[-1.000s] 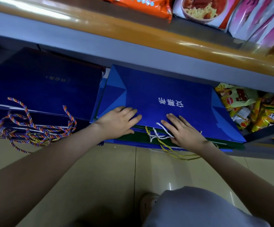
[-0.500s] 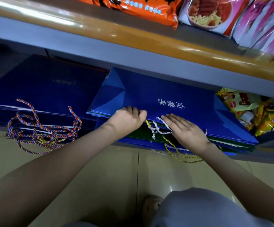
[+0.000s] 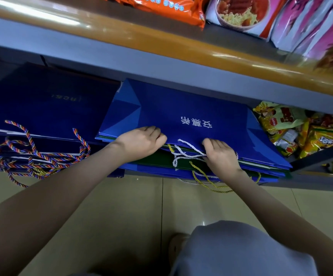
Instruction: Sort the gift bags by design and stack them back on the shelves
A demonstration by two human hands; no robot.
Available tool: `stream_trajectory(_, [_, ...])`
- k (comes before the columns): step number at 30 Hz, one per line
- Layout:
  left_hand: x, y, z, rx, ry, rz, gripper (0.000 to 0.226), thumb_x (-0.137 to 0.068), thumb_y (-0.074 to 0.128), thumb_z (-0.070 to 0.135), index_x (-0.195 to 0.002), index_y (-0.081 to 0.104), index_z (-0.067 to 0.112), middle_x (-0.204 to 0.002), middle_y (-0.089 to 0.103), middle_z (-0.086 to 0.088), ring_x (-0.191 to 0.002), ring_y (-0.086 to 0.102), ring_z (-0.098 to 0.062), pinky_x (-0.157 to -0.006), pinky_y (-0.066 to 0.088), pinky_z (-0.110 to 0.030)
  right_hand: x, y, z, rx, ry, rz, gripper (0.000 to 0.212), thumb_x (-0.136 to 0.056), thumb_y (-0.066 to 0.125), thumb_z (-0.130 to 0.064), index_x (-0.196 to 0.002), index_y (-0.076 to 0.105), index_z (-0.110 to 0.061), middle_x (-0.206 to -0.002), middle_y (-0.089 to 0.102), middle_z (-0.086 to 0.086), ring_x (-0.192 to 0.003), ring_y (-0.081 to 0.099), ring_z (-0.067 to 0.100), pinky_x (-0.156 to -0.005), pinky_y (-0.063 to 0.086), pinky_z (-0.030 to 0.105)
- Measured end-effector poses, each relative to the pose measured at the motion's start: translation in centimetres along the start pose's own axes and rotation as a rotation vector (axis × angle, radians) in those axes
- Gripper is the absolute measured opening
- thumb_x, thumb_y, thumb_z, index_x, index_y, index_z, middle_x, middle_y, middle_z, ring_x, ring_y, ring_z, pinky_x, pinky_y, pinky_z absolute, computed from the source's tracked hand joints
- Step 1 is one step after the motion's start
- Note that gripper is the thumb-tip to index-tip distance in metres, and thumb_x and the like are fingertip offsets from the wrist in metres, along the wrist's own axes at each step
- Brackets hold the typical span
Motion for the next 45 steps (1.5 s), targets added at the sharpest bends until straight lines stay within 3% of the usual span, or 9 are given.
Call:
stream_trajectory(9, [-0.8, -0.8, 0.8, -0.015, 0.050, 0.080, 0.038, -0.072, 0.055, -0.006, -0.106, 0.041, 0.004, -0.096, 0.064, -0.026, -0.084, 0.065, -0.036, -0.071, 0.056, -0.042, 0.0, 0.9, 1.0, 0.012, 0.068, -0.109, 0.081, -0.048, 0.091, -0.013, -0.121, 0.060, -0.002, -0.092, 0.062, 0.012, -0.083, 0.062, 0.032, -0.074, 0.055, 0.039])
stream_trajectory(12, [-1.1, -1.6, 1.2, -0.005, 0.044, 0.113, 0.044, -0.069, 0.063, -0.007, -0.106, 0.042, 0.004, -0.099, 0.064, -0.026, -0.087, 0.065, -0.035, -0.073, 0.057, -0.040, 0.5, 1.3, 0.9, -0.006, 0.037, -0.140, 0.086, -0.058, 0.087, -0.007, -0.136, 0.051, -0.007, -0.115, 0.065, 0.018, -0.108, 0.062, 0.038, -0.088, 0.052, 0.046])
stream_trajectory(23, [-0.3, -4.1, 6.3, -0.103, -0.002, 0.237, 0.024, -0.087, 0.032, 0.002, -0.108, 0.043, -0.002, -0.109, 0.066, -0.025, -0.096, 0.068, -0.032, -0.082, 0.056, -0.035, 4.7, -0.1, 2.0, 0.028, -0.047, -0.187, 0.090, -0.053, 0.079, 0.016, -0.136, 0.048, 0.000, -0.124, 0.061, 0.023, -0.112, 0.061, 0.038, -0.092, 0.050, 0.052])
stream_trajectory(26, [-0.1, -3.0, 7.1, -0.108, -0.012, 0.233, 0.026, -0.092, 0.041, 0.017, -0.109, 0.043, -0.002, -0.111, 0.066, -0.024, -0.099, 0.067, -0.032, -0.085, 0.055, -0.036, 5.9, 1.1, 1.8, 0.036, -0.029, -0.241, 0.093, -0.053, 0.084, 0.008, -0.137, 0.044, 0.000, -0.127, 0.059, 0.022, -0.115, 0.059, 0.038, -0.094, 0.049, 0.051])
stream_trajectory(28, [-0.2, -2.3, 6.6, -0.056, -0.029, 0.215, 0.049, -0.087, 0.057, 0.039, -0.111, 0.042, -0.001, -0.112, 0.066, -0.023, -0.102, 0.066, -0.031, -0.086, 0.054, -0.036, 5.9, 2.1, 1.6, 0.014, -0.027, -0.310, 0.090, -0.060, 0.086, -0.004, -0.139, 0.043, 0.001, -0.132, 0.054, 0.024, -0.122, 0.053, 0.039, -0.099, 0.045, 0.051])
stream_trajectory(32, [-0.2, -1.8, 4.8, 0.053, -0.070, 0.217, 0.072, -0.072, 0.066, 0.058, -0.110, 0.042, 0.001, -0.114, 0.066, -0.022, -0.104, 0.065, -0.030, -0.084, 0.054, -0.036, 5.1, 3.6, 1.9, -0.078, 0.014, -0.404, 0.079, -0.092, 0.053, -0.041, -0.151, 0.010, -0.010, -0.157, 0.020, 0.014, -0.146, 0.016, 0.030, -0.117, 0.006, 0.035])
stream_trajectory(37, [-1.2, -0.3, 2.9, 0.004, -0.092, 0.133, 0.064, -0.077, 0.073, 0.042, -0.111, 0.042, -0.001, -0.111, 0.066, -0.024, -0.099, 0.067, -0.031, -0.076, 0.057, -0.036, 2.5, 4.0, 2.2, -0.090, -0.050, -0.421, 0.088, -0.083, 0.044, -0.060, -0.151, 0.021, -0.010, -0.152, 0.031, 0.018, -0.142, 0.026, 0.033, -0.115, 0.021, 0.044])
stream_trajectory(40, [-1.8, 0.4, 3.1, -0.071, -0.050, 0.100, 0.060, -0.081, 0.070, 0.041, -0.111, 0.042, -0.003, -0.107, 0.068, -0.023, -0.095, 0.069, -0.029, -0.072, 0.058, -0.033, 2.0, 4.7, 2.8, -0.096, -0.075, -0.498, 0.093, -0.081, 0.037, -0.065, -0.153, 0.008, -0.015, -0.157, 0.019, 0.015, -0.146, 0.014, 0.028, -0.118, 0.011, 0.038])
stream_trajectory(45, [-1.6, 1.6, 3.0, -0.145, -0.108, 0.027, 0.056, -0.090, 0.035, 0.043, -0.127, 0.031, 0.002, -0.120, 0.064, -0.017, -0.108, 0.063, -0.027, -0.085, 0.054, -0.036, 2.1, 4.0, 1.5, -0.087, -0.211, -0.395, 0.082, -0.089, 0.044, -0.056, -0.152, 0.008, -0.016, -0.151, 0.033, 0.016, -0.141, 0.029, 0.029, -0.114, 0.028, 0.047])
Point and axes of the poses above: each hand's wrist, its own x-axis away from the middle knuckle, its own y-axis out of the palm, z = x × y, the point moved 10 cm from there along -x, towards the middle knuckle
